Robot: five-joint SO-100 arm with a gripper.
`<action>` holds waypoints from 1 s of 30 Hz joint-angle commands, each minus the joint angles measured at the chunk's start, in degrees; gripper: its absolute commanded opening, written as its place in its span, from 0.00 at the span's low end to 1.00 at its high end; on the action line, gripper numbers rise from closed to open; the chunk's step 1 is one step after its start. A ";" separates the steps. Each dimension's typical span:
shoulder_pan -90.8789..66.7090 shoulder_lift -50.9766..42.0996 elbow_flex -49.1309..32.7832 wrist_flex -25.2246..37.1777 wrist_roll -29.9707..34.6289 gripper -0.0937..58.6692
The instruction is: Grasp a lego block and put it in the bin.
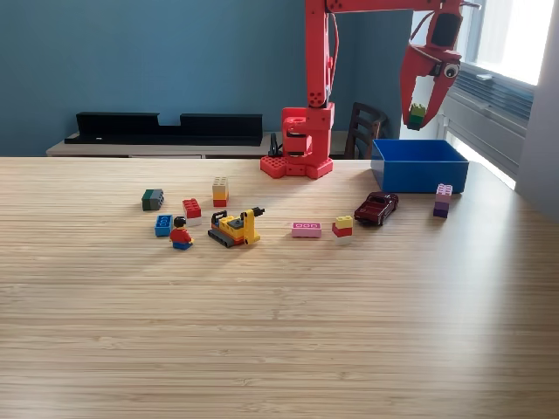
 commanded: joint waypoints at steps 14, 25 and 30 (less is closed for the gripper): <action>2.11 4.92 -2.99 -2.02 -0.53 0.00; 31.90 4.92 -15.12 -2.64 5.80 0.00; 47.37 5.01 -15.29 -5.19 5.54 0.00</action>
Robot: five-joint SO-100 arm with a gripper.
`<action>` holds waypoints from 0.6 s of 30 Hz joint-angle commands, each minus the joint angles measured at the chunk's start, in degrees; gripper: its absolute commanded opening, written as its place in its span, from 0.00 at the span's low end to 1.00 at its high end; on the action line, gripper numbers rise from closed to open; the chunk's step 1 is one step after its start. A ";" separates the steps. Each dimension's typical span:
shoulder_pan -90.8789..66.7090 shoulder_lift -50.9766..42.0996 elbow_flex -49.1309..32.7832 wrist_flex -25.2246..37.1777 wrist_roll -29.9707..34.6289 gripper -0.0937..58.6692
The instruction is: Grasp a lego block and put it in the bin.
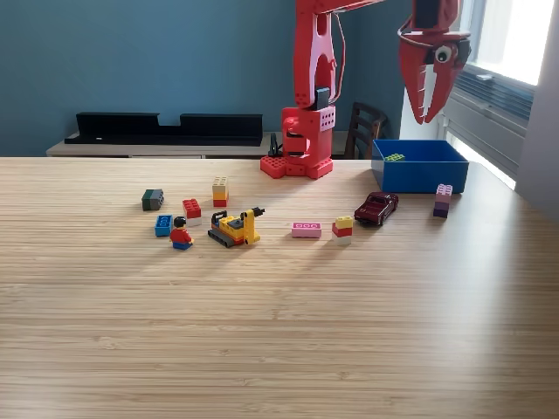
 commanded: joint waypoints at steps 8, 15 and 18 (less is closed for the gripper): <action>28.65 5.89 9.14 -13.01 -4.75 0.00; 34.45 5.98 14.77 -15.73 -7.12 0.00; 35.60 5.98 14.85 -16.00 -7.73 0.00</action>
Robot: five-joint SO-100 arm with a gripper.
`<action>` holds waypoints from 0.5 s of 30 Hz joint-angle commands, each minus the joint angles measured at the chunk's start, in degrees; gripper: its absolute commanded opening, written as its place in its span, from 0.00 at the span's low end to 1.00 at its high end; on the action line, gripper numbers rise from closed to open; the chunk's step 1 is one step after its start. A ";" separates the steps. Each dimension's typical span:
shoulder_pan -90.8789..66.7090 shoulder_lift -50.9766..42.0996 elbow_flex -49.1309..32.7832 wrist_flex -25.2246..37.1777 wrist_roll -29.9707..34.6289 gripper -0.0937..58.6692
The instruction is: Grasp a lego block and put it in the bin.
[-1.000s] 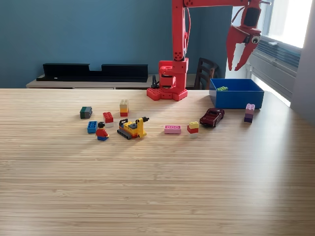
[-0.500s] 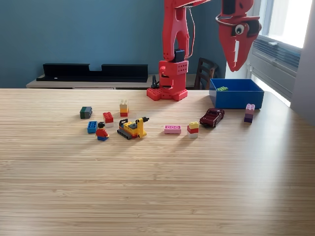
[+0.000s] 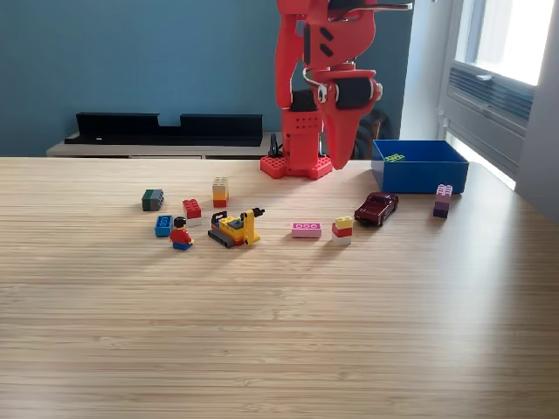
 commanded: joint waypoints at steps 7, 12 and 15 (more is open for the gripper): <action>3.87 4.92 0.00 -1.76 -2.29 0.00; 4.66 4.92 1.41 -2.99 -3.52 0.00; 5.19 4.92 1.93 -3.87 -4.13 0.00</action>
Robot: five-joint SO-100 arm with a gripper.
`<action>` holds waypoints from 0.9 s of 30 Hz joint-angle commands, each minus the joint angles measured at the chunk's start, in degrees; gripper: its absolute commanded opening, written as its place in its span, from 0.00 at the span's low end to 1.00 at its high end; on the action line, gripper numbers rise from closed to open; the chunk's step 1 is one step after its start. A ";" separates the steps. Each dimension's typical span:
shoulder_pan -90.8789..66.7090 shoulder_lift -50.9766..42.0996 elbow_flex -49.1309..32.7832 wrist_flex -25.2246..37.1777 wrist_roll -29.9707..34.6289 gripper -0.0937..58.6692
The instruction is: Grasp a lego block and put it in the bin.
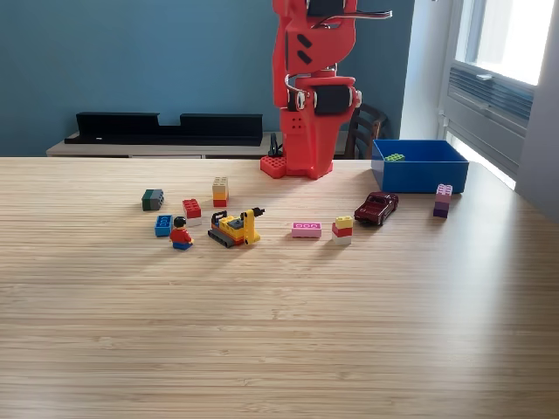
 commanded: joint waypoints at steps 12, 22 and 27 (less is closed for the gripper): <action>6.50 4.22 0.09 -7.29 -0.88 0.00; 17.93 4.04 0.00 -9.93 3.25 0.00; 22.50 4.04 0.18 -10.02 6.24 0.00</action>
